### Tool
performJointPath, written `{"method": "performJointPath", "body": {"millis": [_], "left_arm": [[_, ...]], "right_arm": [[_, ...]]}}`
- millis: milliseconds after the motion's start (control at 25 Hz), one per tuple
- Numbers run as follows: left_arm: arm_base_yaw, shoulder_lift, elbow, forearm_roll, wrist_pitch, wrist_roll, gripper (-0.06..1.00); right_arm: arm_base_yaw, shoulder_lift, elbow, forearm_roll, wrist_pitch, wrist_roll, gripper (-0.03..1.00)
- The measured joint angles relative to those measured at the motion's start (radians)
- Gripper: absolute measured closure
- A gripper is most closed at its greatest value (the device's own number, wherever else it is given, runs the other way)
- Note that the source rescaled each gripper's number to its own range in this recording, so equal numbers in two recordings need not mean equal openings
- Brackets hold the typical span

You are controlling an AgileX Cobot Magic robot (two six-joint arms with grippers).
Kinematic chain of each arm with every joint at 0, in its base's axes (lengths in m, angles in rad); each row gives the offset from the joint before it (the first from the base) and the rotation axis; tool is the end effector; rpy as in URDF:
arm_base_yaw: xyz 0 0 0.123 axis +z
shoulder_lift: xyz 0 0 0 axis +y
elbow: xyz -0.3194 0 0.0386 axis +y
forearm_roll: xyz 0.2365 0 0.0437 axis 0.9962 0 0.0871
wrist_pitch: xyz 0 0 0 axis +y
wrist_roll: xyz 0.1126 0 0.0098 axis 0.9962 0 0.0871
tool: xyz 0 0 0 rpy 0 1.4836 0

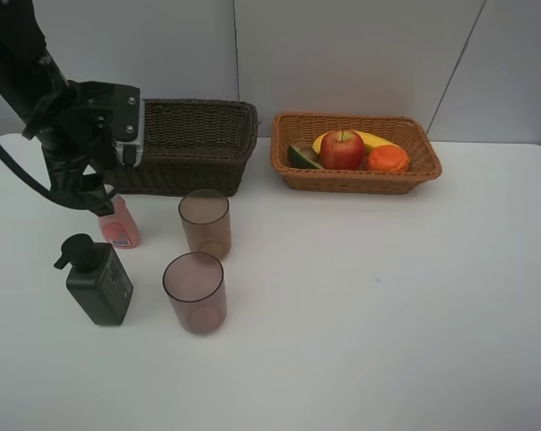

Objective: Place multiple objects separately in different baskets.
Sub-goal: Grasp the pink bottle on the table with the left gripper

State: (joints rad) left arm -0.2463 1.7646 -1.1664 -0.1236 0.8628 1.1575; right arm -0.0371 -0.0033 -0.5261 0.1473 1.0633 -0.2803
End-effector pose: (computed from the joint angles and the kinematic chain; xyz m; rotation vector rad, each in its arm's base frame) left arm 0.3289 -0.0936 0.2216 1.8050 2.2956 -0.0067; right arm -0.0356 0.0158 0.2697 -0.2532 1.9930 -0.0272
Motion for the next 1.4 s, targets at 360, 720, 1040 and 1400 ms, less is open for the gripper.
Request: {"method": "performJointPath", "body": {"millis": [360,720,1040,1400], "left_arm": [[-0.001,0.068,0.000,0.048,-0.027,0.002,-0.03],[-0.003,0.155,0.000,0.049,-0.077,0.002,-0.03],[-0.003,0.178,0.000,0.050,-0.104,-0.001,-0.03],[-0.003,0.205,0.000,0.056,-0.105,-0.005,0.09]], "right_arm": [[0.000,0.000,0.000,0.000,0.000,0.000,-0.02],[0.000,0.000,0.000,0.000,0.000,0.000,-0.02],[0.000,0.000,0.000,0.000,0.000,0.000,-0.02],[0.000,0.000,0.000,0.000,0.000,0.000,-0.02]]}}
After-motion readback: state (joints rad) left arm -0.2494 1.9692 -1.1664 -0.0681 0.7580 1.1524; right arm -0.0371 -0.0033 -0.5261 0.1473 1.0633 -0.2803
